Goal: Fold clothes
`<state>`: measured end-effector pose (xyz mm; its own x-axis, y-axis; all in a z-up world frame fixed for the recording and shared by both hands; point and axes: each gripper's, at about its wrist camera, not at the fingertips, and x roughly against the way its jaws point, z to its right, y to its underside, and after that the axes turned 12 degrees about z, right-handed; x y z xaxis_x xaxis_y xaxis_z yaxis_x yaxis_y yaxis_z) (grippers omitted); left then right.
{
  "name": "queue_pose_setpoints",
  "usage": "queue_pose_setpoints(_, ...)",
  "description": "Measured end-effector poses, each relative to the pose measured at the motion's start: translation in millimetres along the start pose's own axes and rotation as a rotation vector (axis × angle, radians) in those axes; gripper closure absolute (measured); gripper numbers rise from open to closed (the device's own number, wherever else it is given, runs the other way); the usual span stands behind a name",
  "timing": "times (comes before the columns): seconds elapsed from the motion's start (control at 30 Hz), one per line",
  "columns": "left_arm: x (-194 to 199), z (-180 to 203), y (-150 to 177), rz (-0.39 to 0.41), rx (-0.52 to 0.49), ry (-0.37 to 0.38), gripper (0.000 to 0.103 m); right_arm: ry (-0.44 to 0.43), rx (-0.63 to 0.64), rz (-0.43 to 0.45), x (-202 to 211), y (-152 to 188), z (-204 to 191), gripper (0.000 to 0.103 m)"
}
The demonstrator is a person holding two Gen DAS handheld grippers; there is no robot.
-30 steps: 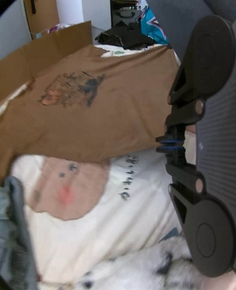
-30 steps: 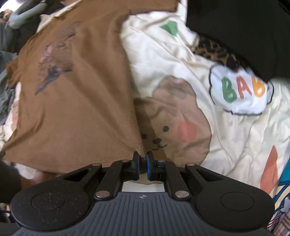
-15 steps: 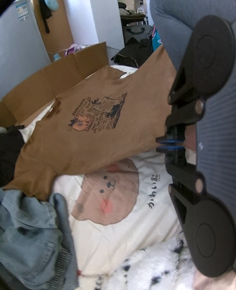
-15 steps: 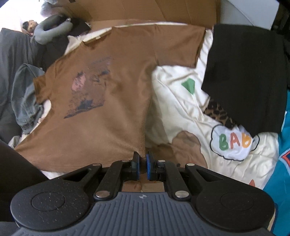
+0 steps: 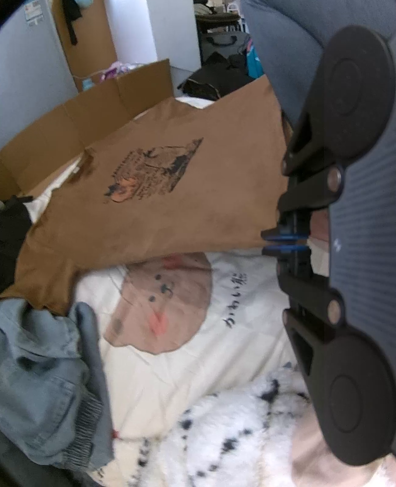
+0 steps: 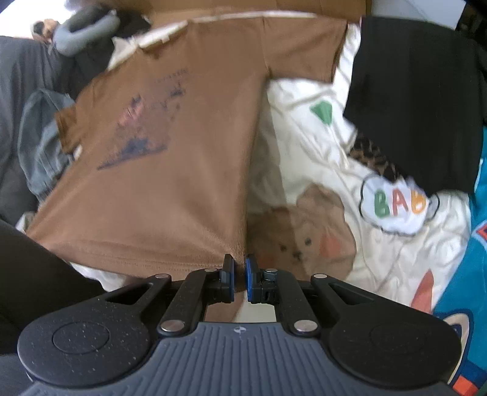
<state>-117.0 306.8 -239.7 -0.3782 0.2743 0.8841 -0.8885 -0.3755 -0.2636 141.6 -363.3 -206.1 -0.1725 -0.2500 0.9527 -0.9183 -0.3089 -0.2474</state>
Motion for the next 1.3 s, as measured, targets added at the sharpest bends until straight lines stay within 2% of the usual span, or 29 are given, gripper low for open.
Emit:
queue_pose_setpoints(0.6,-79,-27,42,-0.142,0.001,-0.12,0.099,0.094,-0.089,-0.129,-85,54,38,0.098)
queue_pose_setpoints(1.07,-126,-42,62,-0.23,0.031,-0.211,0.099,0.158,-0.089,-0.201,-134,68,47,0.098)
queue_pose_setpoints(1.3,-135,-51,66,-0.254,0.037,-0.232,0.099,0.198,-0.114,-0.233,-158,74,53,0.097)
